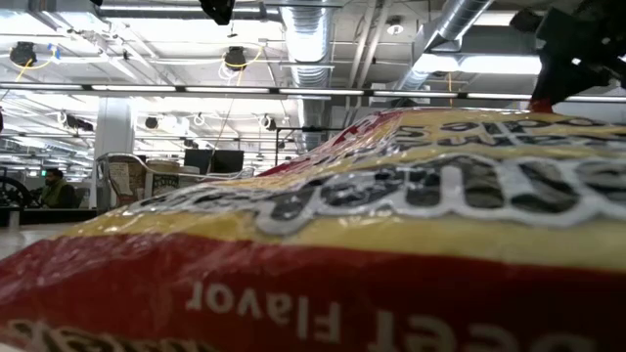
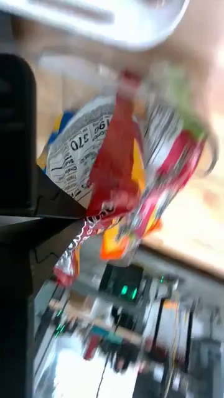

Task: Pick & Place Food Item
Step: Put the top red noodle pack into the right transparent bin

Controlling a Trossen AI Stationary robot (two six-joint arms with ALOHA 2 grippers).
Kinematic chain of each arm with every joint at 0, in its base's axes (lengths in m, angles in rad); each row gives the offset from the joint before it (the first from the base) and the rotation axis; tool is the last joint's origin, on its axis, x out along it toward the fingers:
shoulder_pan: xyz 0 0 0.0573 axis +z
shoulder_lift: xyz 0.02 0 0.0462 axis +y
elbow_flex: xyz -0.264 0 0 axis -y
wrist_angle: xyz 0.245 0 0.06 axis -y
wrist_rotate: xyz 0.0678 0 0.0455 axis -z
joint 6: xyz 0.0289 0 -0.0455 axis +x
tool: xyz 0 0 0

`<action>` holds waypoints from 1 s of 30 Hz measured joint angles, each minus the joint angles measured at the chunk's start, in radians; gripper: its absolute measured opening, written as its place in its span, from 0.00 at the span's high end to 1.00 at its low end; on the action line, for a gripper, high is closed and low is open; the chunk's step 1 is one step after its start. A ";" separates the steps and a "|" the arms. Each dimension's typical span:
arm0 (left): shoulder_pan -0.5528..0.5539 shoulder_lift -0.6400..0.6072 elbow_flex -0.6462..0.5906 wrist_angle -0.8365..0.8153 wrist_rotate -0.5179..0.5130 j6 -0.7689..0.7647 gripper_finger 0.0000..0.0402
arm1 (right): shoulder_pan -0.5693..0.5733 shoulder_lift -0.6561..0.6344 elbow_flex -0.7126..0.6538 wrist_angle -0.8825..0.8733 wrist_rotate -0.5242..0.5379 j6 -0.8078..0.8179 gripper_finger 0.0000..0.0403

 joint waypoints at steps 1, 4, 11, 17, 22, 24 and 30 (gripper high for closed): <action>0.000 0.000 0.000 0.000 0.000 0.000 0.33 | 0.000 0.000 -0.002 0.021 -0.012 -0.023 1.00; 0.000 0.000 0.000 0.000 0.000 0.000 0.33 | 0.003 0.000 -0.018 0.073 -0.014 -0.069 1.00; 0.000 0.000 0.000 0.000 0.000 0.000 0.33 | -0.042 0.000 -0.063 0.116 -0.039 -0.078 1.00; 0.000 0.000 0.000 0.002 0.000 0.000 0.33 | -0.105 0.000 -0.108 0.205 -0.062 -0.125 1.00; 0.000 0.000 0.000 0.002 0.000 0.000 0.33 | -0.145 0.000 -0.111 0.270 -0.065 -0.167 1.00; 0.000 0.000 0.000 0.001 0.000 0.000 0.33 | -0.158 0.000 -0.111 0.276 -0.087 -0.167 1.00; 0.000 0.000 0.000 0.001 0.000 0.000 0.33 | -0.176 0.000 -0.111 0.305 -0.138 -0.157 1.00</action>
